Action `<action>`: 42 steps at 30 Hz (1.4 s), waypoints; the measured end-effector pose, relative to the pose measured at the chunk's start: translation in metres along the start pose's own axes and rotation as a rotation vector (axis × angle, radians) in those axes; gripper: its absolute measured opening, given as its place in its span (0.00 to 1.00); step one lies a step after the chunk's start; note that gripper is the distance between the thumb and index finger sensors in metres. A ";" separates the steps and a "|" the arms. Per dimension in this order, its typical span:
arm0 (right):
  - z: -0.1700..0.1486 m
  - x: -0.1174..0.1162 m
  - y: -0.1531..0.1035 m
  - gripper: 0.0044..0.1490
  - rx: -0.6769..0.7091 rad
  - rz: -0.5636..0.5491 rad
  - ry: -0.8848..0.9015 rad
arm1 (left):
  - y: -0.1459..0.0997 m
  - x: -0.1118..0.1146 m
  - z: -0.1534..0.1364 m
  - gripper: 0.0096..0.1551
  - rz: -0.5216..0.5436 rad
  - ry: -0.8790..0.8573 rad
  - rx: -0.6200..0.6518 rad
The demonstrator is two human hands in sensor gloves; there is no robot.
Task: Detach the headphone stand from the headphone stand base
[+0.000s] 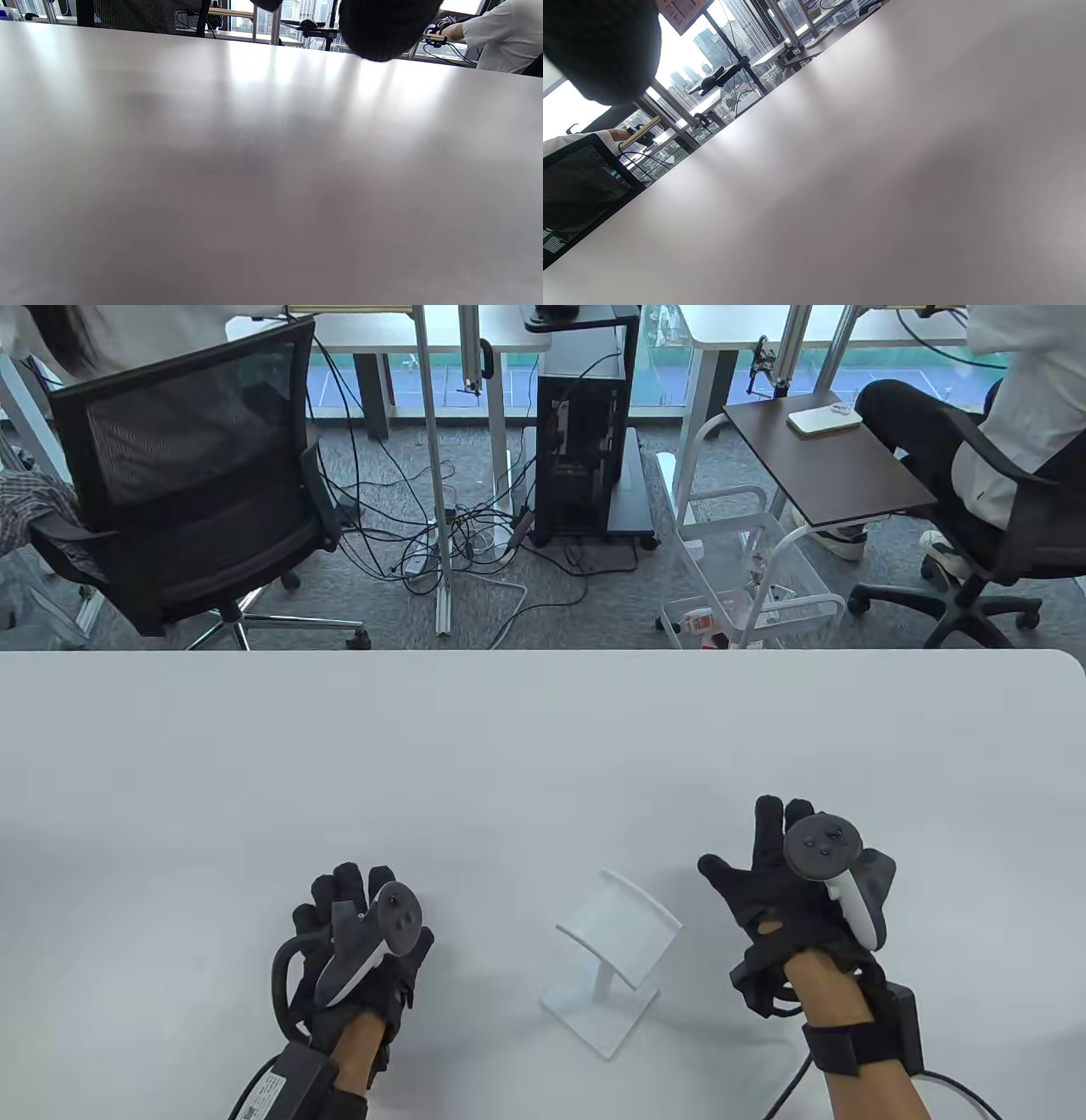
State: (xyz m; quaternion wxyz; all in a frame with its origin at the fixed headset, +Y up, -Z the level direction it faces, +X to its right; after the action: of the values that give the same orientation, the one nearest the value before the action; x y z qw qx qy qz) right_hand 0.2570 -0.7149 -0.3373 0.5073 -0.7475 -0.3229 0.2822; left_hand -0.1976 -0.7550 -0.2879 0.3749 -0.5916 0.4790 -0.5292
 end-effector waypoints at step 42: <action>0.088 -0.147 -0.058 0.27 0.557 0.548 0.229 | 0.003 0.000 0.004 0.54 -0.050 -0.120 0.027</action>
State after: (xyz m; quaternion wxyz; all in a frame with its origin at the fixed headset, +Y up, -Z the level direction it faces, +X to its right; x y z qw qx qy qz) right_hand 0.0862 -0.7613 -0.2978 0.6289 -0.6665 0.0357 0.3988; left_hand -0.1947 -0.7560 -0.2915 0.3975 -0.6288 0.4337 -0.5084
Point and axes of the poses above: the tracker on the back of each hand, its own z axis roughly to the thumb side, its own y axis roughly from the wrist to the fingertips, x = y × z, the point moved 1 cm from there along y, roughly from the wrist to the fingertips, and after that the axes turned 2 degrees about y, right-handed, at the moved point
